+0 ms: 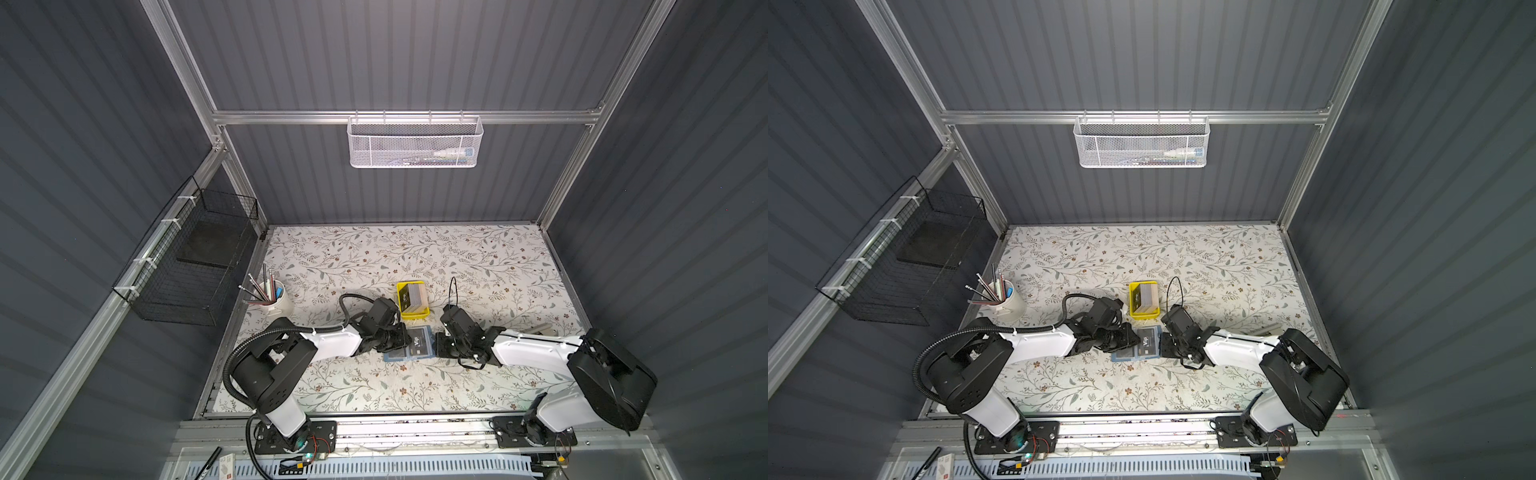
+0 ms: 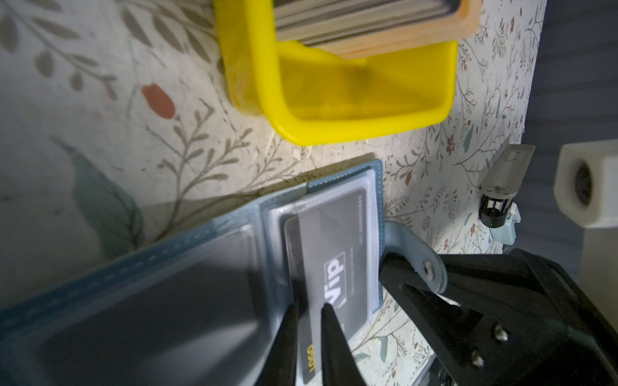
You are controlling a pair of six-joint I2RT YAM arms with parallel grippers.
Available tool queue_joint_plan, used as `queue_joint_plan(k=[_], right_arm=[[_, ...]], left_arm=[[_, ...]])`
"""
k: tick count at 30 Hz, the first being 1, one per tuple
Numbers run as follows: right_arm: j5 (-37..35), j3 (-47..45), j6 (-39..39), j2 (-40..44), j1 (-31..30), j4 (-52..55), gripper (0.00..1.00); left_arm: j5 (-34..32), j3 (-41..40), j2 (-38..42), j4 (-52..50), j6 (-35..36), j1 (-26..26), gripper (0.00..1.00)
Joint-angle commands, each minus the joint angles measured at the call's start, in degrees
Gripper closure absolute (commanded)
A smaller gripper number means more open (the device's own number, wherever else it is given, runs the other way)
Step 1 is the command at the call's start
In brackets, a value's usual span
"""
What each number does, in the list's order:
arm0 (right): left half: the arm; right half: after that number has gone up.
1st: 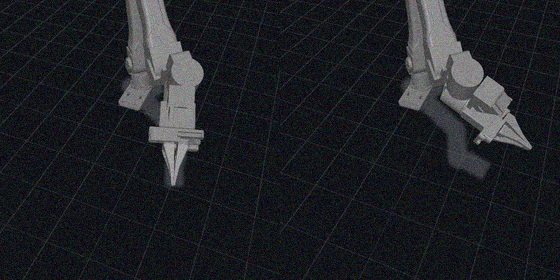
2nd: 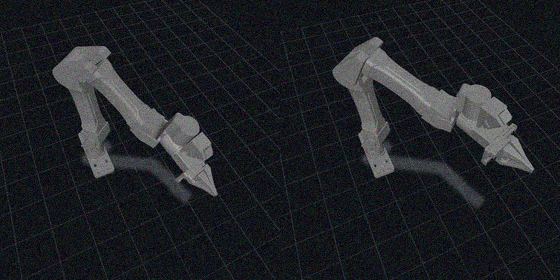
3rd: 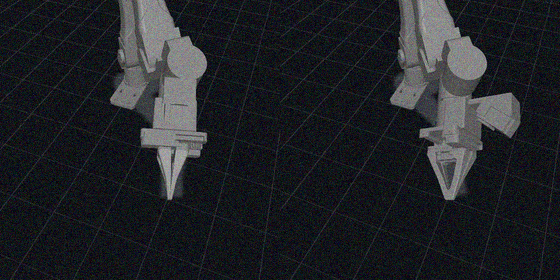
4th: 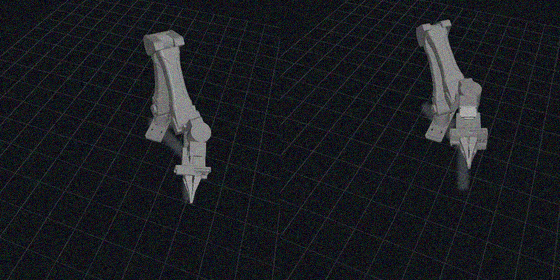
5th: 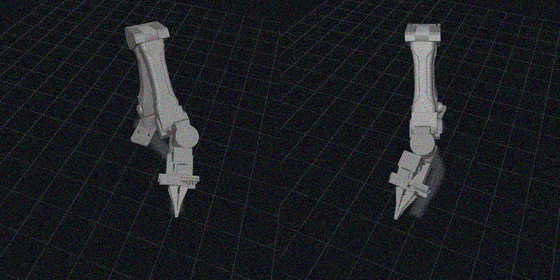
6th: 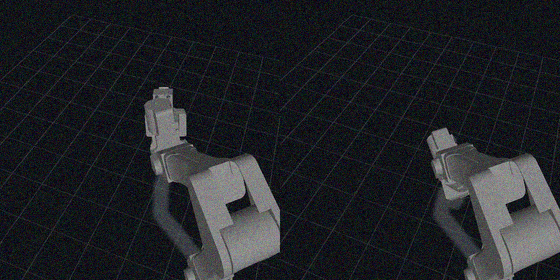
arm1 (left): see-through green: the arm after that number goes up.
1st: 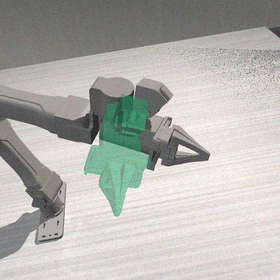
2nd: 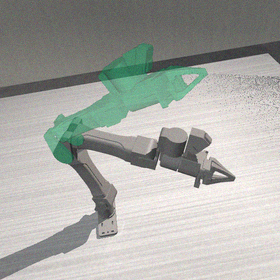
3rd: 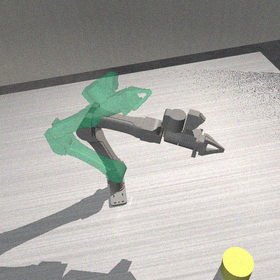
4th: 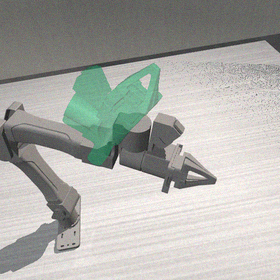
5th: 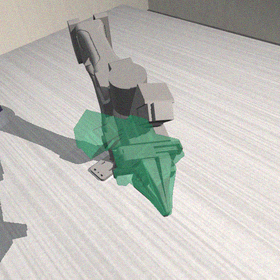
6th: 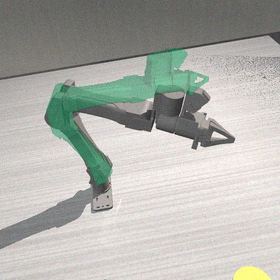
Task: Insert credit cards into a card holder
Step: Insert the credit card into the card slot.
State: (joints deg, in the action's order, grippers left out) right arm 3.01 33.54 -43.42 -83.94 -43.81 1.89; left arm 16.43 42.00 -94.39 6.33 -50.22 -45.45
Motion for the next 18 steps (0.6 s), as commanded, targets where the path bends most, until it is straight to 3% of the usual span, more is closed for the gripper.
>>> queue_joint_plan(k=[1, 18], right_arm=[[-0.90, -0.32, -0.17, -0.87, -0.06, 0.69, 0.84], [-0.86, -0.23, -0.18, -1.06, -0.13, 0.57, 0.84]], left_arm=[[0.89, -0.48, -0.36, 0.44, -0.31, -0.43, 0.86], [-0.13, -0.30, -0.33, -1.48, -0.42, -0.69, 0.85]])
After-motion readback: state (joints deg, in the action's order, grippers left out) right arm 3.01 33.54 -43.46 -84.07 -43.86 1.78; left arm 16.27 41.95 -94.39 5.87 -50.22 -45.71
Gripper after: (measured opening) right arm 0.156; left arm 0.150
